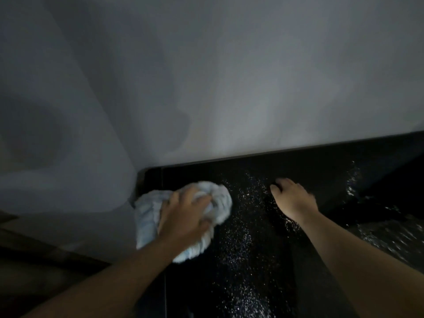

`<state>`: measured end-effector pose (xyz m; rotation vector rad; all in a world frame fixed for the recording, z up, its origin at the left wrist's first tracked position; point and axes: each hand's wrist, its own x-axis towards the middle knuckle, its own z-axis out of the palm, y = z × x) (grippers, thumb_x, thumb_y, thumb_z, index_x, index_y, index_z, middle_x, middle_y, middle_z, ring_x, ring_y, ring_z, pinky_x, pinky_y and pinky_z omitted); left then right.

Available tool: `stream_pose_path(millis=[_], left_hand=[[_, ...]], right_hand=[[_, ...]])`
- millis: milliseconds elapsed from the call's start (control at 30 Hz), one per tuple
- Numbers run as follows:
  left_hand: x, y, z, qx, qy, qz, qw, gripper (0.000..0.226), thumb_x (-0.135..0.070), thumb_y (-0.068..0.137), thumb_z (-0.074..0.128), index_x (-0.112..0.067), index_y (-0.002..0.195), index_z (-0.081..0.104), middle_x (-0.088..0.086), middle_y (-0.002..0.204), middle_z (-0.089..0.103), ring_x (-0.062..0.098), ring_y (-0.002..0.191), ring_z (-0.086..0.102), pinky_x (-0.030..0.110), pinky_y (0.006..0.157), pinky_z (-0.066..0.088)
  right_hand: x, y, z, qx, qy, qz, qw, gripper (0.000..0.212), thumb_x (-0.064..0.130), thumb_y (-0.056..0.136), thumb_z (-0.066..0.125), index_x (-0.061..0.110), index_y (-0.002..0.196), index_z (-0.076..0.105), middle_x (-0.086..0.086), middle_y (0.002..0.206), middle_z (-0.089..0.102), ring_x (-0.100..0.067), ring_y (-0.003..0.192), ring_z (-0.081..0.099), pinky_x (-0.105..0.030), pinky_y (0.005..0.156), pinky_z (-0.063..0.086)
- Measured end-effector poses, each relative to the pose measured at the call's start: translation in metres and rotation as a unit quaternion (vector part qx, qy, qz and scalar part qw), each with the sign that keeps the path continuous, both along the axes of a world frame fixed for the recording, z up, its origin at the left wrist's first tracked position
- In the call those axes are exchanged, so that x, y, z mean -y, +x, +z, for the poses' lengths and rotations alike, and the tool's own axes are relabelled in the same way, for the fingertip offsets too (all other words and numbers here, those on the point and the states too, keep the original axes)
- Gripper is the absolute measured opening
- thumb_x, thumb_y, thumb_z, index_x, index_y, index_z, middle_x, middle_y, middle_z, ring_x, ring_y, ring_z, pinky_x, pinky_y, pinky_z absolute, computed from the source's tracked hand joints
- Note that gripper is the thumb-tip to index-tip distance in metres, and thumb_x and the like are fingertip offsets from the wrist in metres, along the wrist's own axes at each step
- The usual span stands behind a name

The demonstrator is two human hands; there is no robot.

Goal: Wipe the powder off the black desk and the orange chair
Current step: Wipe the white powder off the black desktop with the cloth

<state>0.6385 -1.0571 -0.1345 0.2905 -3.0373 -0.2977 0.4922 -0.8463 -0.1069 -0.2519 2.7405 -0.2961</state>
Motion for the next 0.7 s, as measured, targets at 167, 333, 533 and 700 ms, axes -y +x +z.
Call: stream_pose_path(millis=[167, 333, 533, 700], left_hand=[[0.021, -0.016, 0.013, -0.099, 0.029, -0.004, 0.995, 0.053, -0.048, 0.068, 0.042, -0.039, 0.120, 0.046, 0.002, 0.134, 0.046, 0.034, 0.107, 0.054, 0.044, 0.090, 0.047], [0.066, -0.060, 0.006, 0.057, 0.126, 0.213, 0.967, 0.054, -0.061, 0.083, 0.045, -0.049, 0.134, 0.035, 0.000, 0.148, 0.034, 0.033, 0.128, 0.039, 0.048, 0.104, 0.036], [-0.039, -0.024, -0.002, 0.035, 0.040, -0.055, 0.997, 0.048, -0.051, 0.076, 0.031, -0.044, 0.123, 0.039, -0.017, 0.134, 0.033, 0.020, 0.129, 0.032, 0.041, 0.098, 0.033], [0.010, -0.050, 0.007, -0.049, 0.030, 0.018, 0.998, 0.053, -0.042, 0.078, 0.050, -0.038, 0.131, 0.043, -0.001, 0.137, 0.044, 0.029, 0.120, 0.047, 0.041, 0.093, 0.042]], right_hand=[[-0.002, -0.003, -0.010, 0.036, -0.015, 0.013, 0.999, 0.055, 0.039, 0.099, 0.029, 0.022, 0.151, 0.020, -0.003, 0.160, 0.010, -0.028, 0.147, 0.005, -0.044, 0.119, 0.014], [-0.006, -0.003, -0.012, 0.033, -0.006, 0.037, 0.999, 0.059, 0.041, 0.097, 0.033, 0.024, 0.152, 0.016, -0.001, 0.160, 0.006, -0.028, 0.147, 0.003, -0.045, 0.118, 0.014], [-0.011, -0.003, -0.014, 0.028, 0.027, 0.069, 0.997, 0.060, 0.037, 0.099, 0.032, 0.025, 0.152, 0.007, -0.001, 0.161, -0.001, -0.028, 0.147, -0.001, -0.044, 0.119, 0.010], [-0.015, -0.006, -0.013, 0.044, 0.026, 0.085, 0.995, 0.059, 0.034, 0.101, 0.030, 0.025, 0.153, 0.003, -0.001, 0.160, -0.006, -0.027, 0.147, -0.005, -0.042, 0.120, 0.008]])
